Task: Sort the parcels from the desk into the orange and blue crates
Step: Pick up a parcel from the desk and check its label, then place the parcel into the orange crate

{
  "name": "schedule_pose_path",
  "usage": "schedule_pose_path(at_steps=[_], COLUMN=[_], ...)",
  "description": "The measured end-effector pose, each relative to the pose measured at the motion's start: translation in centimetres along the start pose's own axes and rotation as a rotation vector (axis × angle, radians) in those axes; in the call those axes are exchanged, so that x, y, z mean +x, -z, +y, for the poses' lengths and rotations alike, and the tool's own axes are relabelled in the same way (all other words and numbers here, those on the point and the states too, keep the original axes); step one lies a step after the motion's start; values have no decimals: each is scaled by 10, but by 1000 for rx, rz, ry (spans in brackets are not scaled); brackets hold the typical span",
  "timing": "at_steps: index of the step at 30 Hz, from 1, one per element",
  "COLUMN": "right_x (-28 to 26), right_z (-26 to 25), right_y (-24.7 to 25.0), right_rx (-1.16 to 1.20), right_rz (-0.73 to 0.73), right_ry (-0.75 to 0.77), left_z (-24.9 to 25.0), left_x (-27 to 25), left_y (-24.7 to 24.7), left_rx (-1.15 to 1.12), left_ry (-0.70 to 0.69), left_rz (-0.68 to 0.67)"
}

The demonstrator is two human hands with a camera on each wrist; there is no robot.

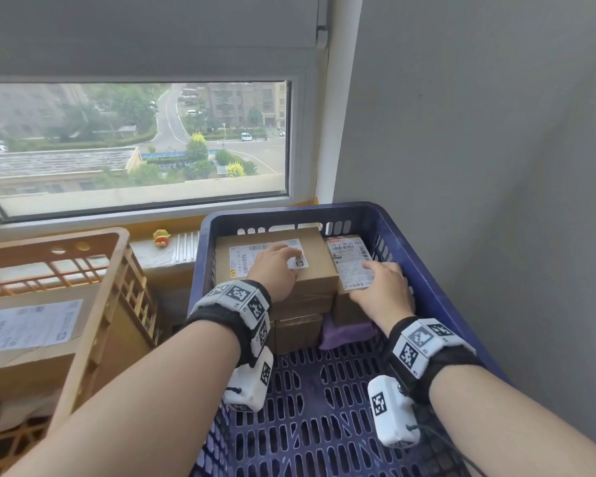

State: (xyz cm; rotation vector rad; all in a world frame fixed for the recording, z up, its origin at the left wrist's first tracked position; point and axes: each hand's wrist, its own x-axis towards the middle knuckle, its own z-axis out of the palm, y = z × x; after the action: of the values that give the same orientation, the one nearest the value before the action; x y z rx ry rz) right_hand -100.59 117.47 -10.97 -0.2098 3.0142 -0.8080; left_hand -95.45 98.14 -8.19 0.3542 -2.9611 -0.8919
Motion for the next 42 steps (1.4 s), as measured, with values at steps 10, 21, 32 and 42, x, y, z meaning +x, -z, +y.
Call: schedule_pose_path(at_steps=[10,21,32,42], right_x=[-2,-18,-72,-161], right_z=[-9,-41,-140,-265], right_y=[19,41,34,-17], right_rx=[39,172,290,386], right_rz=[38,45,-16,-150], right_ry=[38,59,218,358], left_z=[11,12,-36,-133], left_x=[-16,-51,-122,-238], left_y=[12,40,116,207], left_rx=[-93,-192,-230,-218], left_ry=[45,120,144,268], left_rz=[109,117,186,311])
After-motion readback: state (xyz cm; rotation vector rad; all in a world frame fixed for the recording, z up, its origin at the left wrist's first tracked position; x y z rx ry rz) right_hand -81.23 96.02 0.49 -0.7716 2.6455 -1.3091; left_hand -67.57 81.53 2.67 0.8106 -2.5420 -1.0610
